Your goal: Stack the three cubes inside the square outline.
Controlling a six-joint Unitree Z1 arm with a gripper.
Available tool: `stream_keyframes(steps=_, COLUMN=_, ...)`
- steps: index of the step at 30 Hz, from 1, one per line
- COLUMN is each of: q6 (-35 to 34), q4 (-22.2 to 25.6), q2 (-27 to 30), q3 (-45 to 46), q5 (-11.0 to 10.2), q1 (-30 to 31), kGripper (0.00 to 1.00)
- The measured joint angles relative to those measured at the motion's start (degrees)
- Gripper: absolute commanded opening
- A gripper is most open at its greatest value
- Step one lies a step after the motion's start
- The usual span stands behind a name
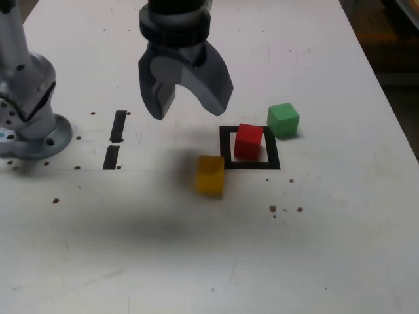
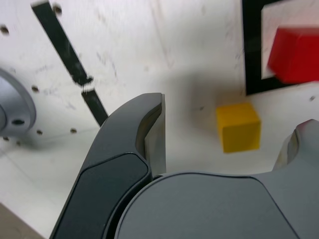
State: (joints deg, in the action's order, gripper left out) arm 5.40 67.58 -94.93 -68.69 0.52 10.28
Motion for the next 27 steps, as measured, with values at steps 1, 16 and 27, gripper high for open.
stream_keyframes(steps=1, q6=-0.5, q4=0.0, q2=0.2, q3=0.2, q5=0.4, q1=0.8, kGripper=0.89)
stream_keyframes(steps=16, q6=-5.7, q4=-7.8, q2=-7.6, q3=0.0, q5=7.1, q1=9.3, kGripper=0.88)
stream_keyframes(steps=27, q6=-5.0, q4=-11.3, q2=-12.2, q3=1.0, q5=8.8, q1=9.4, kGripper=0.88)
